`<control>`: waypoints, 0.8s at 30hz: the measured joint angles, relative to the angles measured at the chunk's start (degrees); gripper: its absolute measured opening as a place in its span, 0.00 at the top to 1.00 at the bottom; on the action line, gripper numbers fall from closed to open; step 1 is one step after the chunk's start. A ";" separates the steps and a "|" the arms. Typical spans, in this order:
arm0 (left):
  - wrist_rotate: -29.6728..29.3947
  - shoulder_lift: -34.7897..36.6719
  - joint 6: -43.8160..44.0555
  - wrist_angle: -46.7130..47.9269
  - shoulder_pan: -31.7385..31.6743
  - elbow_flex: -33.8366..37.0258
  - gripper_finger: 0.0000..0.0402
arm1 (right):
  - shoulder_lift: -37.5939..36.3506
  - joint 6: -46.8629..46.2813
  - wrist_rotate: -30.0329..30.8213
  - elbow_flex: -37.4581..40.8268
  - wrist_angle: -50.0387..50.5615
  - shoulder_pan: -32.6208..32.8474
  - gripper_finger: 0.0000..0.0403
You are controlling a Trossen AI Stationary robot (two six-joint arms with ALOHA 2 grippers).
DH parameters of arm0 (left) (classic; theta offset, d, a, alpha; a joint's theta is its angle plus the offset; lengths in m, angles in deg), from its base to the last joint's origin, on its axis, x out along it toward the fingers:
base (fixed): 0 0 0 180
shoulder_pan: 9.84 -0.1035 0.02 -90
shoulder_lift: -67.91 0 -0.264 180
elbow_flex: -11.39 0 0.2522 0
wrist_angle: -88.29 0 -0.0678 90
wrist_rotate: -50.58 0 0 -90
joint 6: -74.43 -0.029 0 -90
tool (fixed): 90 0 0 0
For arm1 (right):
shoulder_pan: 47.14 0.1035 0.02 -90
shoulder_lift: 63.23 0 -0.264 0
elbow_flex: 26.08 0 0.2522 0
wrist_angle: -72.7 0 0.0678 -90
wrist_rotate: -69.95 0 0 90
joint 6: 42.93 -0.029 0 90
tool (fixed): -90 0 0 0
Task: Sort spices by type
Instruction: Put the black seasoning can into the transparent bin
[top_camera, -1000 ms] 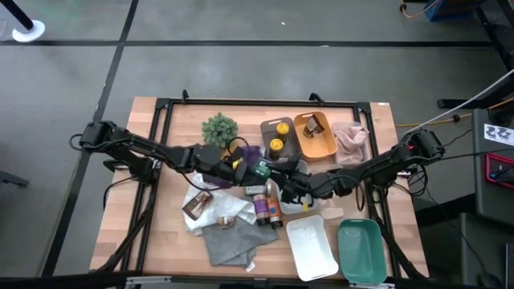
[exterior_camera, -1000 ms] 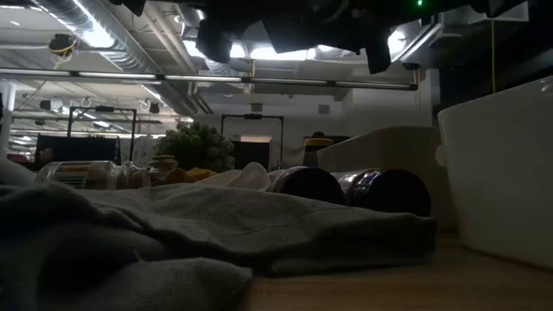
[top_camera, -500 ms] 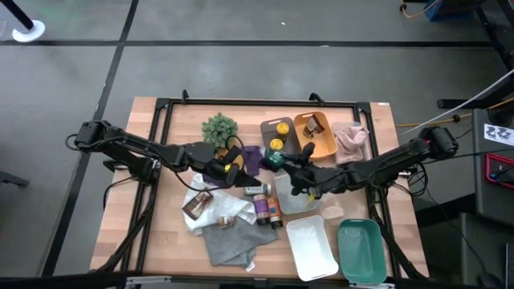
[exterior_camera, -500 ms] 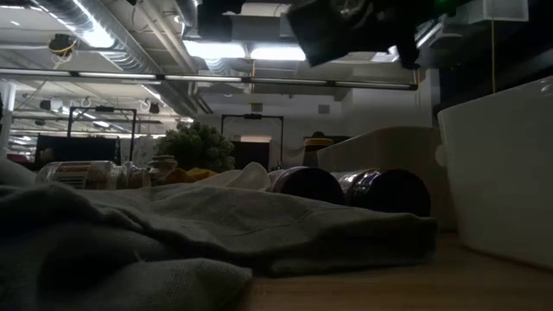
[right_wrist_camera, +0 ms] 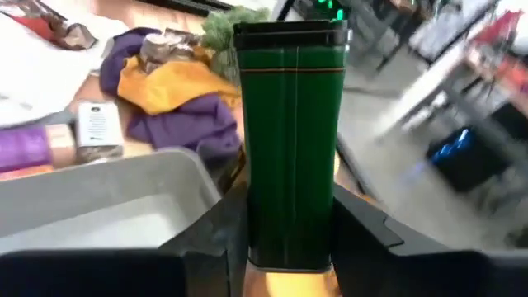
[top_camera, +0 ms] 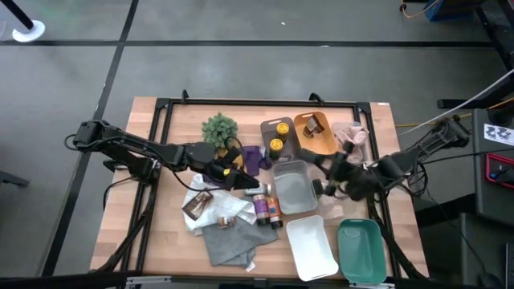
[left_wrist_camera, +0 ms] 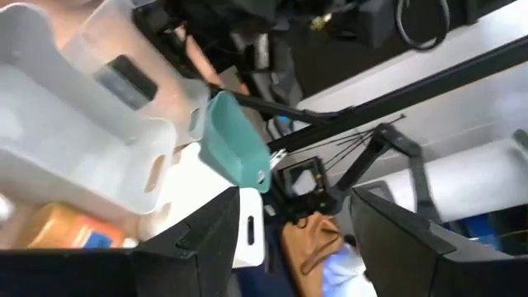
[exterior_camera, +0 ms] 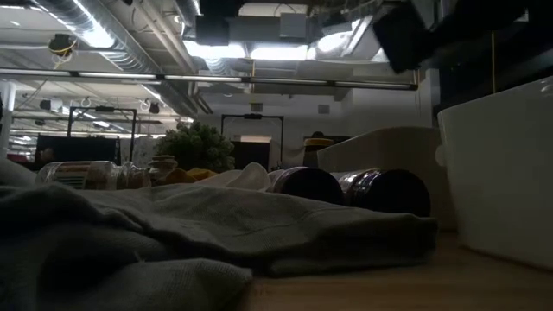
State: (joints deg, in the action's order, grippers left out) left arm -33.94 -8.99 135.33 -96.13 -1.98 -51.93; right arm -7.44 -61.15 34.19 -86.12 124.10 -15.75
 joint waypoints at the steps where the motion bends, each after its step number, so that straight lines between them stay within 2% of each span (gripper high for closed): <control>1: 0.00 0.00 -0.11 1.02 -0.07 0.00 0.47 | -0.24 -5.11 0.64 0.00 3.47 1.99 0.68; 6: -0.89 0.00 -1.53 3.34 -0.15 0.00 0.47 | 0.93 -28.32 3.02 0.02 17.04 11.79 0.68; 13: -1.83 -0.04 -2.31 4.44 -0.15 0.00 0.47 | 5.13 -52.71 4.15 0.38 29.11 22.26 0.68; 18: -2.18 -0.04 -2.93 4.40 -0.15 0.00 0.47 | 8.18 -63.05 3.65 4.56 30.20 25.90 0.68; 24: -2.32 -0.04 -2.86 4.31 -0.15 0.00 0.47 | 10.79 -72.07 3.05 9.85 29.80 26.37 0.68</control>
State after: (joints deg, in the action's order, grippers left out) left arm -36.26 -9.04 132.47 -91.82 -2.13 -51.93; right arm 3.35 -133.22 37.23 -76.27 153.90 10.62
